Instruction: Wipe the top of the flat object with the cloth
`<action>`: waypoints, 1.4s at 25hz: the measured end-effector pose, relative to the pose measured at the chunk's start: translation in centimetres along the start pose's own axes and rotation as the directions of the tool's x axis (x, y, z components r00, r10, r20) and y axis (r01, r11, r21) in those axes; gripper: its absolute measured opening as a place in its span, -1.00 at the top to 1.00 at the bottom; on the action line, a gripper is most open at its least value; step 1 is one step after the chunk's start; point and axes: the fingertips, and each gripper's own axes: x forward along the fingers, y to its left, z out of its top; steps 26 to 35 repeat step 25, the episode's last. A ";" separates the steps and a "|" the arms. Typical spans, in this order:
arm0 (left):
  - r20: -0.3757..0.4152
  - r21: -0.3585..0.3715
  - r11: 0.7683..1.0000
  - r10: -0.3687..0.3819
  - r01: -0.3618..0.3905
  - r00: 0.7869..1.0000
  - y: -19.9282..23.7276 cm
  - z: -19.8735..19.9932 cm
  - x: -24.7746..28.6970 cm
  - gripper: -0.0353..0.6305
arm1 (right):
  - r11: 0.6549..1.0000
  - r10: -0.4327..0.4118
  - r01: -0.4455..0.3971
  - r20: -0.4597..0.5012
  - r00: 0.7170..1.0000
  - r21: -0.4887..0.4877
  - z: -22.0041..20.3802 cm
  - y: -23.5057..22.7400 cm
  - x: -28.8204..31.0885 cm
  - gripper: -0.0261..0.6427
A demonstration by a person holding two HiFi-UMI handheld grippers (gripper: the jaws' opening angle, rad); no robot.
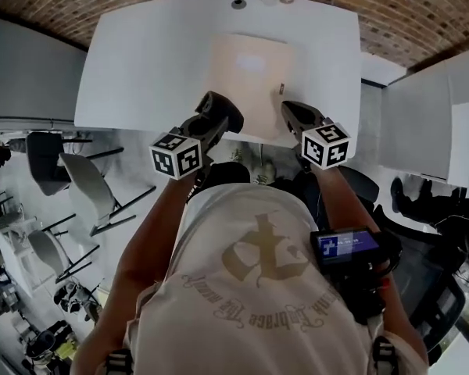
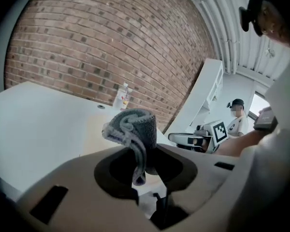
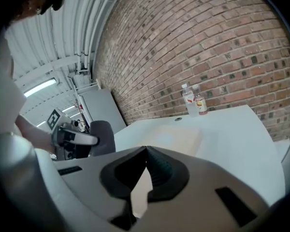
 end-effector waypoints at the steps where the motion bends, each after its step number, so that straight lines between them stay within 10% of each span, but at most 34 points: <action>1: 0.007 0.010 1.000 0.010 -0.011 1.000 0.0 0.0 -0.2 0.58 | 1.000 0.005 -0.005 0.004 1.000 -0.012 0.1 0.4 -0.3 0.86; 35: 0.025 0.132 0.991 -0.026 0.023 0.999 -0.7 2.6 2.7 0.58 | 0.998 -0.038 0.042 0.075 0.996 -0.056 1.6 0.9 -4.1 0.86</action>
